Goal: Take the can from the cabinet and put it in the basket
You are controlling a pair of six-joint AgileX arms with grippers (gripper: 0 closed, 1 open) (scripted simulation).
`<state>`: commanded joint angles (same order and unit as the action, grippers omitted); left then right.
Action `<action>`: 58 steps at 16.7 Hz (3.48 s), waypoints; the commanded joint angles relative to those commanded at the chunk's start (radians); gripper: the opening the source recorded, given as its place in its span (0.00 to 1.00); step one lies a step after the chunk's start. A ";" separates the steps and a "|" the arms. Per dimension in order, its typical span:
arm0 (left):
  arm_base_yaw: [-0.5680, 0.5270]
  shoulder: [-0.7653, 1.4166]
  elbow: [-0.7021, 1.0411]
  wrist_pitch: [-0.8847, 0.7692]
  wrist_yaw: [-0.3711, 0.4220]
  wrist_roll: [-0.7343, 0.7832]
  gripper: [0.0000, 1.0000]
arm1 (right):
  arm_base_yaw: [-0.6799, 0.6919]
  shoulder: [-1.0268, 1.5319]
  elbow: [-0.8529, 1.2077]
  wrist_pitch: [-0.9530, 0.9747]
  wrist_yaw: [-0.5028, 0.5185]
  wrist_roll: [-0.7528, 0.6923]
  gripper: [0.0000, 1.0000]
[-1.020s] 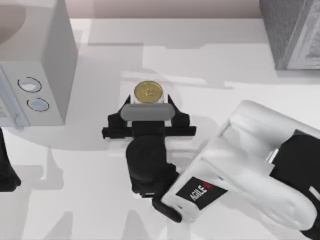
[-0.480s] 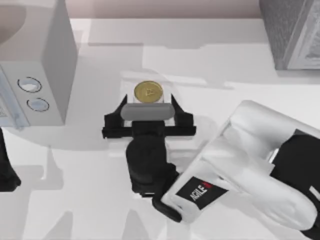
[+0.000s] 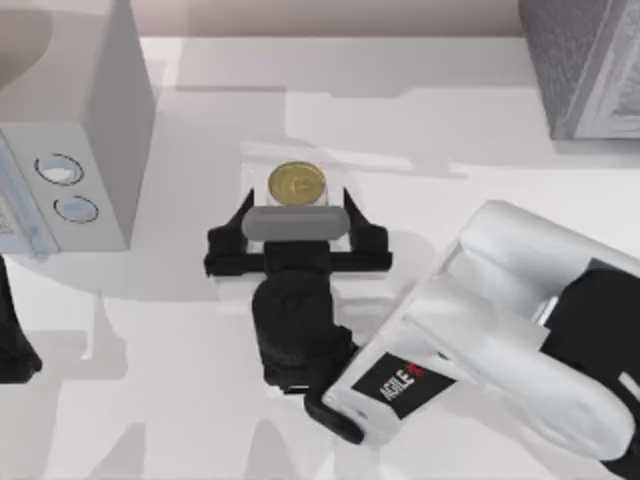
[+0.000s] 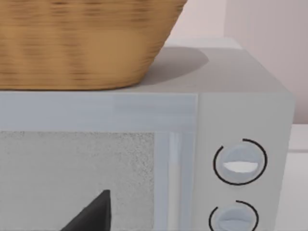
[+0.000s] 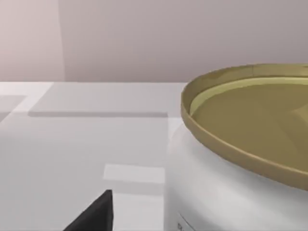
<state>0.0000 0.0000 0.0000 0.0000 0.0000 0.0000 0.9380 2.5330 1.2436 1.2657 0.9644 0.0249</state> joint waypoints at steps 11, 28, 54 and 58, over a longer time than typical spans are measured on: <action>0.000 0.000 0.000 0.000 0.000 0.000 1.00 | 0.000 0.000 0.000 0.000 0.000 0.000 1.00; 0.000 0.000 0.000 0.000 0.000 0.000 1.00 | 0.187 -0.074 -0.219 0.127 0.187 0.013 1.00; 0.000 0.000 0.000 0.000 0.000 0.000 1.00 | -0.387 -1.035 -0.811 -0.462 -0.337 0.008 1.00; 0.000 0.000 0.000 0.000 0.000 0.000 1.00 | -0.603 -1.577 -0.981 -0.780 -0.556 0.000 1.00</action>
<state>0.0000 0.0000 0.0000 0.0000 0.0000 0.0000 0.3352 0.9560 0.2622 0.4854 0.4086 0.0251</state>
